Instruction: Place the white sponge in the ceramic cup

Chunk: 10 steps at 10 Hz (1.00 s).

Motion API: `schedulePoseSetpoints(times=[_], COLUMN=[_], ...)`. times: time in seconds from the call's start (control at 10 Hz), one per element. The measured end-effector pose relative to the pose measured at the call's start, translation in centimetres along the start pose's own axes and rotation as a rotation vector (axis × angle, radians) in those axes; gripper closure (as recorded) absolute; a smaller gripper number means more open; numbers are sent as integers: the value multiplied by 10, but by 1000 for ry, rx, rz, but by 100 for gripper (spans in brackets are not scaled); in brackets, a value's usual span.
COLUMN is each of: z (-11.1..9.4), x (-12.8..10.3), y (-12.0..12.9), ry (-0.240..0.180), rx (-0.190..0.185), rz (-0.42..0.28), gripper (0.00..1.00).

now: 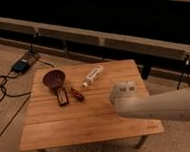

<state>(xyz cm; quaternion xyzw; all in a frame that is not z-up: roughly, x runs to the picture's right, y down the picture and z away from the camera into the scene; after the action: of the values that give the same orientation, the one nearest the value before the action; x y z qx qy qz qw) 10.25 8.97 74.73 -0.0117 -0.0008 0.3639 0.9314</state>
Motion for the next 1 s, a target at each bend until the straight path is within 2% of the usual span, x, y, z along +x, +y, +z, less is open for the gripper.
schedulePoseSetpoints(times=[0.1, 0.4, 1.0], z=[1, 6, 5], x=[-2, 0, 4], y=[2, 4, 6], ry=[-11, -22, -27], rx=[-3, -1, 7], rz=[-1, 1, -2], gripper=[40, 40, 40])
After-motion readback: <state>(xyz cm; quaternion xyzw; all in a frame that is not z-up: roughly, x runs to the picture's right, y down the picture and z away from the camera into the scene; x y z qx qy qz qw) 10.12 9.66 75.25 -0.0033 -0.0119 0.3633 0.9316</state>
